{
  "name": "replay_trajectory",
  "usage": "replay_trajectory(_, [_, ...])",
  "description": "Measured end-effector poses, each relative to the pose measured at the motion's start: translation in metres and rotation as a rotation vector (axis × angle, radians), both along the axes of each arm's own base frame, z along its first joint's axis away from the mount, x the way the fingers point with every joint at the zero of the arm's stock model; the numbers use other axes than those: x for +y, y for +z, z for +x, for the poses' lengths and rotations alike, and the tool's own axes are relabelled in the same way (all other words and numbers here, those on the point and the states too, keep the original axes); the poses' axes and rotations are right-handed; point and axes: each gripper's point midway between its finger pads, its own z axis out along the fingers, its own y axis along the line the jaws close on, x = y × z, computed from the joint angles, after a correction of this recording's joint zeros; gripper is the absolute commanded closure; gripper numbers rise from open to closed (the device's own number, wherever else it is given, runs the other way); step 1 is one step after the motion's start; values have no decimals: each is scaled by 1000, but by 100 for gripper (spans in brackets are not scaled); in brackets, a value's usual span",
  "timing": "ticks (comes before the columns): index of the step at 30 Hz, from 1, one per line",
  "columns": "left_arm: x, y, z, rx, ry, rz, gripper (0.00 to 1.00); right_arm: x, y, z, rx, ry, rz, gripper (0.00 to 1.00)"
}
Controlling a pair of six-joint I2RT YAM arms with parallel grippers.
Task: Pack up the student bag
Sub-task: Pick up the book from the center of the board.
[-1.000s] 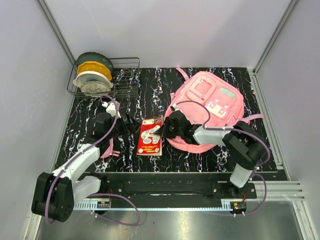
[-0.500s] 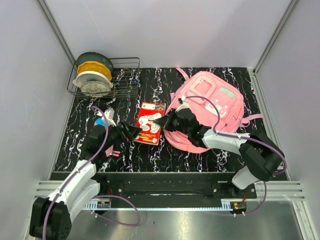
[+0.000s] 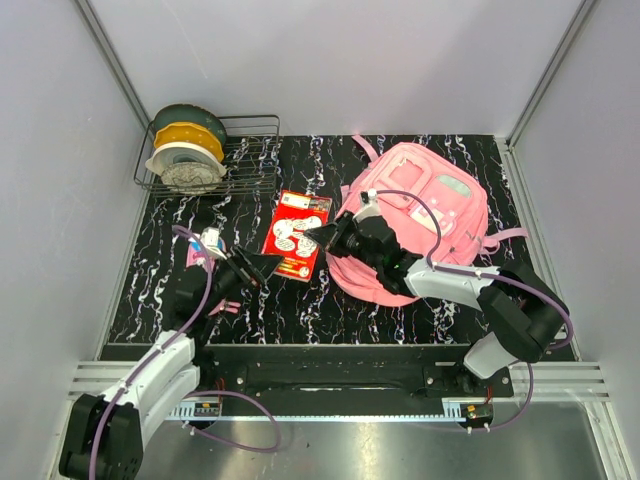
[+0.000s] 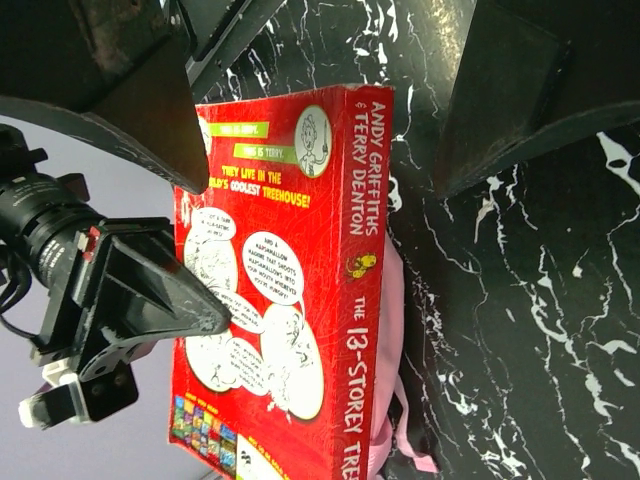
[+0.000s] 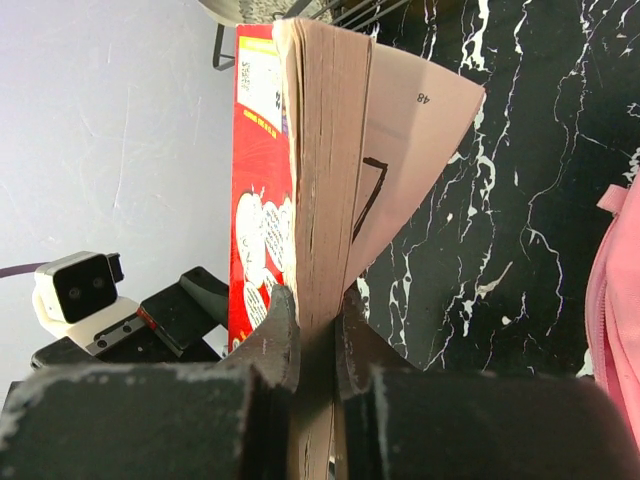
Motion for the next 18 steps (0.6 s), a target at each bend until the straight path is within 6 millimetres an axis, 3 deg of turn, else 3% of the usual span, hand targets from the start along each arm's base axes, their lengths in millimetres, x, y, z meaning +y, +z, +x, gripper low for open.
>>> replay_trajectory(6, [-7, 8, 4, -12, -21, -59, 12, -1, -2, -2, 12, -5, 29, 100])
replay_trajectory(15, [-23, 3, -11, 9, -86, -146, 14, -2, 4, -2, 20, -20, 90, 100])
replay_trajectory(18, [-29, 10, -13, -14, -100, -161, 16, -2, 7, 0, 25, -30, 113, 100])
